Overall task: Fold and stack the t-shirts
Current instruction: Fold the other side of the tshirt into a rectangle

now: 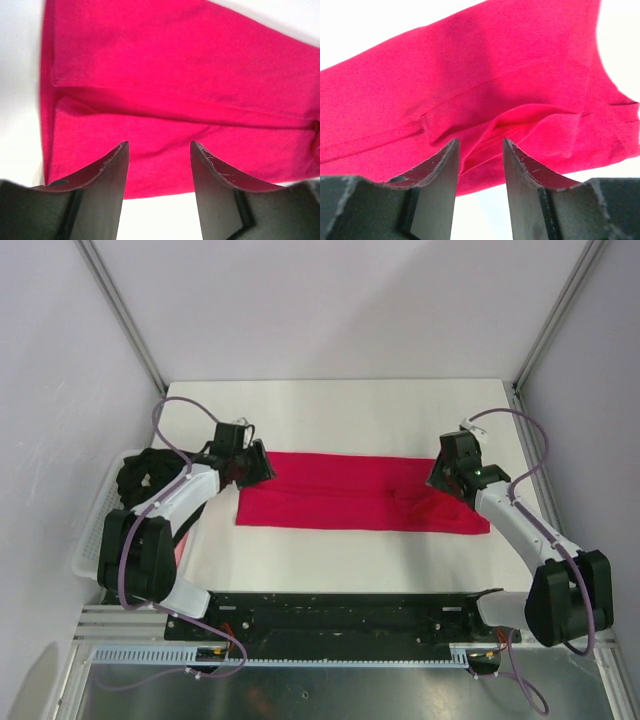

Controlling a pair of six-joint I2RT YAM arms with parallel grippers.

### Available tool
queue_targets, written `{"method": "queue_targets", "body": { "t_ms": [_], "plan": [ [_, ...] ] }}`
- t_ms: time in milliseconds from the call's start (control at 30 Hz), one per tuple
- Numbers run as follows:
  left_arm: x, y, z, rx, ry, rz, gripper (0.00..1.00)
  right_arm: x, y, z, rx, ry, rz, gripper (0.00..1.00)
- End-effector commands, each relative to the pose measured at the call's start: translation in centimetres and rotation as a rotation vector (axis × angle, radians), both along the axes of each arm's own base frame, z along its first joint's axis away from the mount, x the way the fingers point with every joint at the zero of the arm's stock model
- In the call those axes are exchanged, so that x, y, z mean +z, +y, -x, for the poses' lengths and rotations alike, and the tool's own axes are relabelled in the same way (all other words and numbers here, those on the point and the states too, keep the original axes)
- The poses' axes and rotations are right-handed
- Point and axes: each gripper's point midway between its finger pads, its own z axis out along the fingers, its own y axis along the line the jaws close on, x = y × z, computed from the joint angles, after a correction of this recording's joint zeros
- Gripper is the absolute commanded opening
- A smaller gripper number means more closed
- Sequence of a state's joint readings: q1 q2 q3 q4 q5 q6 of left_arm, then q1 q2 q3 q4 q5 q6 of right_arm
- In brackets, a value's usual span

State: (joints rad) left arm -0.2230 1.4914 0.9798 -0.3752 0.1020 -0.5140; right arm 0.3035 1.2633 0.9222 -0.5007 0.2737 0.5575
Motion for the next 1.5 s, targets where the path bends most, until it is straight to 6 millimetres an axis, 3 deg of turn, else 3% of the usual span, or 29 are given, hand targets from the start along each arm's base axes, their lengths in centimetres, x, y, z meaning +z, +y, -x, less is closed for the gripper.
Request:
{"method": "queue_targets", "body": {
  "t_ms": [0, 167, 300, 467, 633, 833, 967, 1467],
  "plan": [
    [1.2, -3.3, 0.2, -0.114, -0.035, 0.035, 0.57, -1.1, -4.2, -1.3, -0.097, 0.031, 0.063, 0.44],
    [0.9, -8.5, 1.7, -0.246, -0.025, 0.031, 0.57, -3.0, -6.6, -2.9, -0.156, 0.067, 0.014, 0.44],
    [0.5, -13.1, 2.9, -0.353, -0.009, 0.033, 0.56, -4.7, -6.3, -2.5, -0.148, 0.132, 0.002, 0.41],
    [0.6, -19.2, 3.8, -0.472, -0.017, 0.037, 0.56, -6.2, -4.5, 0.4, -0.111, 0.194, 0.022, 0.36],
    [1.1, -25.4, 4.2, -0.562, -0.036, 0.063, 0.56, -5.6, -2.1, 4.0, -0.059, 0.188, -0.015, 0.33],
    [0.1, -31.2, 5.1, -0.64, -0.038, 0.079, 0.56, -4.8, -2.4, 6.7, -0.07, 0.175, -0.024, 0.33],
    [-1.1, -33.2, 6.1, -0.664, -0.014, 0.084, 0.54, -3.8, -2.8, 6.8, -0.091, 0.139, -0.039, 0.33],
    [-3.5, -35.8, 7.6, -0.684, 0.019, 0.074, 0.52, -2.3, -3.7, 6.7, -0.117, 0.079, -0.049, 0.33]
  ]
}}
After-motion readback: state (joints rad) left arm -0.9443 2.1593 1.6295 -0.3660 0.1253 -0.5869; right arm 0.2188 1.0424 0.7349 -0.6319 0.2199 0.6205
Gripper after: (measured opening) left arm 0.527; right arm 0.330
